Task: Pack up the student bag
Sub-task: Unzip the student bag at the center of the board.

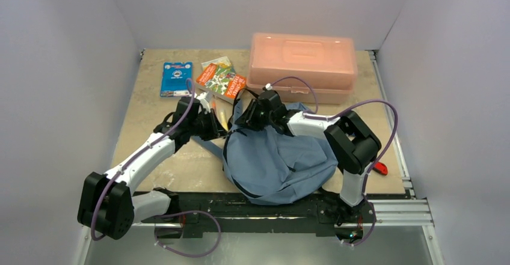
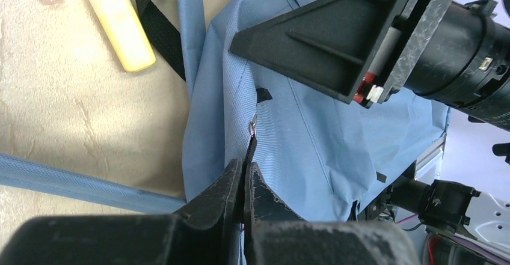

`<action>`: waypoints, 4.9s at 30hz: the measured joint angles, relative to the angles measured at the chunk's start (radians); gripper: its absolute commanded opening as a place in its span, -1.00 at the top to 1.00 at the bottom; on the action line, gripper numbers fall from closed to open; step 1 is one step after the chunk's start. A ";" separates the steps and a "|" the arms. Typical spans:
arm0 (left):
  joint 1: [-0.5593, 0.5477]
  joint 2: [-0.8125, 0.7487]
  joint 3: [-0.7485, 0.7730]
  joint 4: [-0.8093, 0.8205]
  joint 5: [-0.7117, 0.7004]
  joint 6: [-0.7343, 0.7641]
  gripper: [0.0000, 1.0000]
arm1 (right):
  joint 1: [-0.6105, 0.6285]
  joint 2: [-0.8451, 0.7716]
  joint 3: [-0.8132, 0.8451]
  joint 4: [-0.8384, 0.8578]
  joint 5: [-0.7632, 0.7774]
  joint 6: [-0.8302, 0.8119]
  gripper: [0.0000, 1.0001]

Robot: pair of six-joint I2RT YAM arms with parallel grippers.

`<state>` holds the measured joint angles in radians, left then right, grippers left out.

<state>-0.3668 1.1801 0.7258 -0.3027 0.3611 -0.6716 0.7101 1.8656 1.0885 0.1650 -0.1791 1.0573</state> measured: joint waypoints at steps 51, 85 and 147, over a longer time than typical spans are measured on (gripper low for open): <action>-0.001 -0.045 0.071 -0.185 0.048 0.037 1.00 | 0.068 -0.129 -0.008 -0.068 -0.312 -1.537 -0.09; -0.002 -0.328 -0.178 -0.185 0.111 -0.158 1.00 | -0.021 0.045 0.090 0.141 0.294 -0.721 1.00; -0.432 -0.519 -0.401 0.026 -0.075 -0.552 1.00 | 0.352 0.010 0.414 -0.418 0.499 -0.161 1.00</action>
<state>-0.7990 0.6609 0.3248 -0.2768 0.2859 -1.2232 1.0622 1.8759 1.5024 -0.2527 0.3202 0.8967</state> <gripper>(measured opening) 0.013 0.019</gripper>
